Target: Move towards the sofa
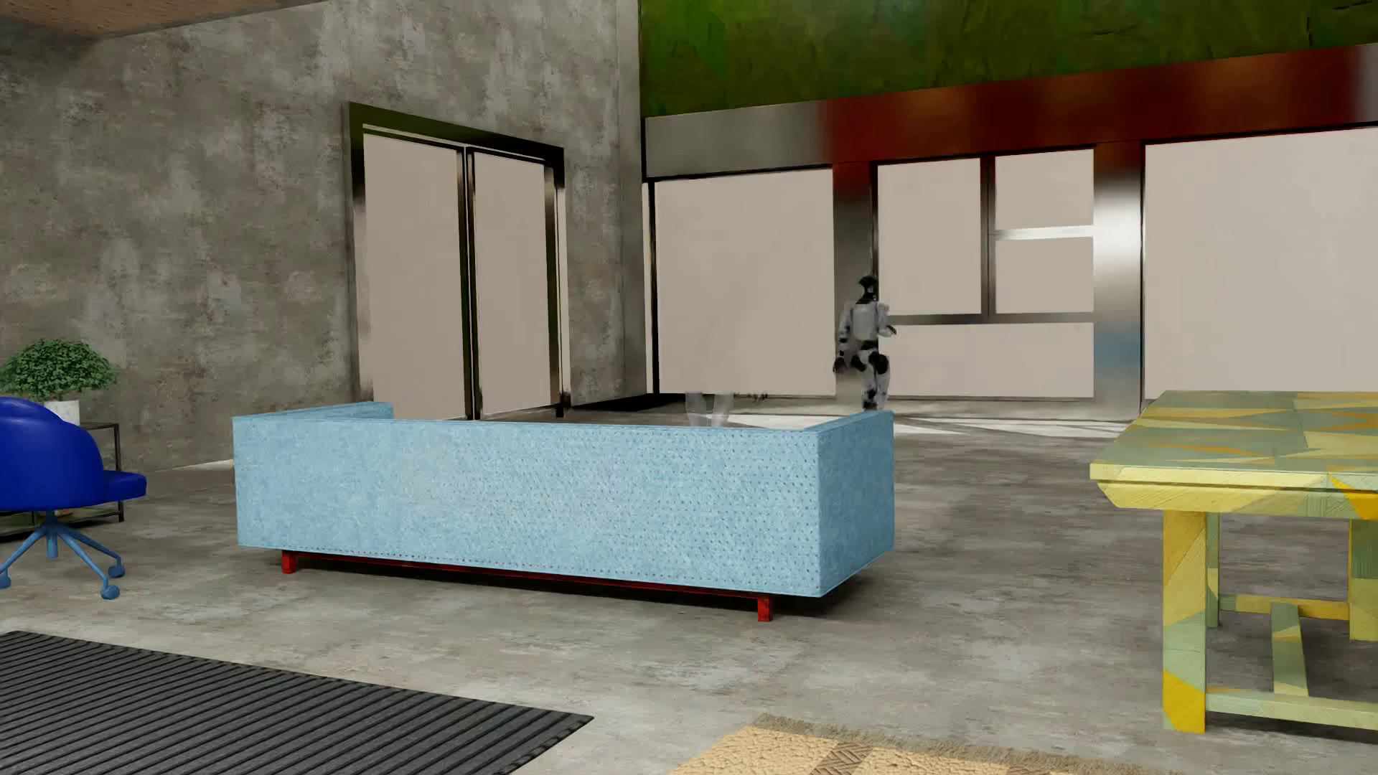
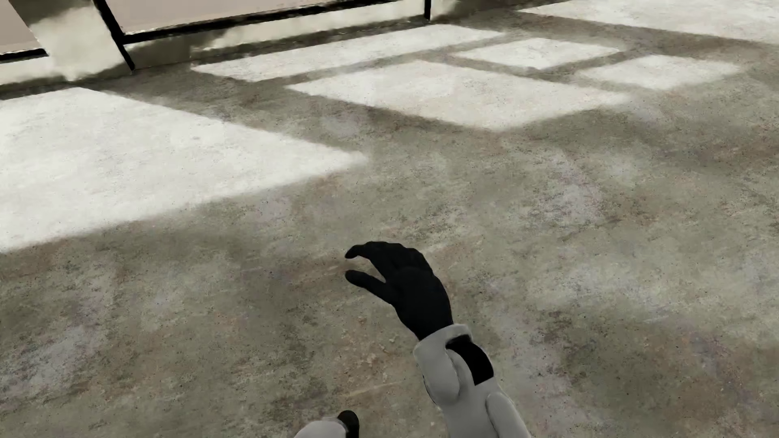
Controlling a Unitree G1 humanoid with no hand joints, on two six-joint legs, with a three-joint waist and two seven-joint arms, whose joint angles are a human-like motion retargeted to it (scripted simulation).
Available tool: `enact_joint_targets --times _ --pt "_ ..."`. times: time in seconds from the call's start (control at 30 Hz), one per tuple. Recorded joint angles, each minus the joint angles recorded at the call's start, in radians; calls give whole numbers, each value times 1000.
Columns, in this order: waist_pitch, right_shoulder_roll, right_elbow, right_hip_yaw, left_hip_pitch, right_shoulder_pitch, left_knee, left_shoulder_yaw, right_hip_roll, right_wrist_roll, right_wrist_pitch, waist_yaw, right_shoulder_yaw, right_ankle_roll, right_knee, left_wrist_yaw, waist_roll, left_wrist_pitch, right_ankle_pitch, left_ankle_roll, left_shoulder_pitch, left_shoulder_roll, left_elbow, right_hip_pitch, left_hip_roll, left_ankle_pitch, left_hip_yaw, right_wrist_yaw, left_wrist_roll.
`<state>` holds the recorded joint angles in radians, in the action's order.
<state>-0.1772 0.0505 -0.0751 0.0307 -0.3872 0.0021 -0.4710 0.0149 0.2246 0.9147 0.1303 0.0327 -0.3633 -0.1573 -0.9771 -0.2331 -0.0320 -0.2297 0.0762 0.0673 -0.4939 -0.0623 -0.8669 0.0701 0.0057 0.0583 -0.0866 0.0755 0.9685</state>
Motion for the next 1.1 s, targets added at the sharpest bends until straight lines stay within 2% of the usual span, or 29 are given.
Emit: enact_joint_targets --times 0.03,0.07,0.1,0.13,0.17,0.2,0.23,0.27,0.3,0.33,0.37,0.4,0.43,0.47,0.5,0.57,0.6,0.63,0.7,0.73,0.77,0.8,0.83,0.9,0.93,1.0,1.03,1.07,1.1 --pt "-12 0 9 -75 6 48 -89 -59 -63 -94 -11 1 13 175 -197 8 11 3 -103 -8 8 -6 -13 85 26 -83 55 6 83" --pt "-20 5 48 -186 34 91 -120 -127 -215 -109 -60 -8 44 203 -317 -8 24 8 -113 -11 46 -17 -36 148 44 -134 101 10 173" --pt "-21 5 111 -304 77 134 -100 -177 -370 -50 -154 -28 82 135 -359 -25 38 16 -45 -15 109 -34 -59 182 45 -157 130 1 243" --pt "-19 11 198 -391 130 167 -56 -191 -465 88 -260 -52 106 102 -346 -35 51 18 -12 -16 176 -46 -67 215 39 -166 153 -1 277" --pt "-14 9 315 -431 186 191 -4 -166 -492 230 -356 -76 123 94 -287 -15 60 5 -14 -16 236 -59 -46 260 36 -171 178 1 275" --pt "-7 -7 449 -440 240 205 43 -117 -482 289 -420 -94 160 115 -183 28 64 -1 -24 -15 283 -75 -1 306 39 -179 209 3 241" --pt "2 -20 590 -472 287 204 80 -49 -483 261 -466 -107 231 105 -39 83 65 7 -8 -12 321 -91 58 327 42 -193 251 -11 168" --pt "12 -27 724 -575 337 198 120 13 -501 169 -510 -114 338 101 151 146 67 23 6 -8 354 -120 114 299 46 -207 299 -52 85" --pt "23 -10 849 -756 395 180 167 71 -517 106 -582 -113 423 79 369 208 71 36 -2 -2 389 -148 156 229 42 -219 354 -122 -11" --pt "33 50 941 -974 453 178 210 124 -509 150 -612 -106 402 77 564 270 74 34 17 7 418 -173 187 151 33 -233 415 -228 -94" --pt "41 120 978 -1138 506 189 223 166 -490 280 -581 -98 297 70 687 311 74 18 42 19 450 -209 203 96 25 -258 481 -319 -159" --pt "46 193 977 -1225 546 199 199 219 -473 409 -492 -94 196 54 740 340 71 -10 51 32 461 -240 224 54 24 -297 552 -346 -212" --pt "48 244 955 -1205 578 202 159 283 -462 469 -401 -96 158 -14 729 377 63 -32 63 45 452 -259 259 47 31 -340 622 -316 -259" --pt "49 272 927 -1139 600 212 87 346 -455 445 -345 -100 185 -87 704 432 52 -41 67 69 435 -250 290 38 47 -350 676 -269 -309" --pt "47 272 916 -1072 592 216 -37 403 -434 379 -321 -101 242 -90 687 479 42 -46 90 66 418 -238 312 25 88 -308 713 -241 -363" --pt "38 218 910 -943 469 196 -467 466 -359 247 -370 -94 352 -90 654 526 13 -58 135 45 391 -215 309 -1 256 -99 673 -229 -456" --pt "32 188 901 -870 348 172 -680 454 -314 232 -397 -84 368 -90 640 517 -3 -78 156 -22 378 -204 290 -13 302 -30 556 -211 -468" --pt "28 158 897 -793 222 147 -835 414 -269 243 -408 -76 364 -90 637 481 -14 -95 170 -38 360 -194 269 -26 291 -85 423 -179 -457" --pt "22 88 887 -618 60 89 -979 261 -187 297 -391 -66 331 -90 668 356 -23 -102 179 -144 329 -152 221 -67 350 -140 292 -89 -387" --pt "19 61 873 -516 5 56 -975 152 -149 330 -368 -54 294 -90 669 299 -30 -66 187 -194 311 -144 216 -77 399 -150 272 -31 -305" --pt "15 51 858 -406 -45 12 -933 45 -117 376 -343 -40 244 -90 666 255 -36 -11 194 -211 284 -149 240 -86 399 -178 261 42 -181" --pt "10 44 829 -294 -94 -30 -863 -18 -90 402 -321 -27 205 -90 664 242 -39 11 200 -208 266 -129 274 -98 353 -193 244 121 -64" --pt "4 38 792 -188 -135 -68 -753 -34 -69 385 -299 -19 187 -90 664 228 -41 27 206 -187 253 -84 317 -110 297 -183 236 173 -6" --pt "-13 44 703 -8 -177 -134 -390 -8 -44 305 -278 -15 164 -89 654 206 -40 51 227 -101 244 4 395 -130 194 -141 244 189 -37" --pt "-21 57 654 68 -173 -154 -139 -10 -40 251 -274 -15 157 -89 655 185 -37 70 238 -78 248 17 419 -142 128 -130 210 162 -69" --pt "-35 97 570 184 -129 -161 286 -70 -56 143 -287 -20 148 -87 658 164 -21 98 260 -19 266 -23 443 -184 8 -145 105 49 -41" --pt "-43 117 549 210 -122 -148 315 -104 -64 101 -301 -24 147 -88 618 159 -9 104 276 71 277 -56 439 -202 -33 -125 78 -4 -4" --pt "-50 134 553 232 -117 -131 240 -119 -63 74 -316 -22 150 -83 547 160 3 96 267 91 291 -81 422 -220 -68 -127 20 -41 15" --pt "-53 152 585 253 -99 -117 169 -115 -65 73 -348 -19 151 -80 465 157 15 76 207 57 303 -87 384 -228 -92 -105 -29 -69 15"
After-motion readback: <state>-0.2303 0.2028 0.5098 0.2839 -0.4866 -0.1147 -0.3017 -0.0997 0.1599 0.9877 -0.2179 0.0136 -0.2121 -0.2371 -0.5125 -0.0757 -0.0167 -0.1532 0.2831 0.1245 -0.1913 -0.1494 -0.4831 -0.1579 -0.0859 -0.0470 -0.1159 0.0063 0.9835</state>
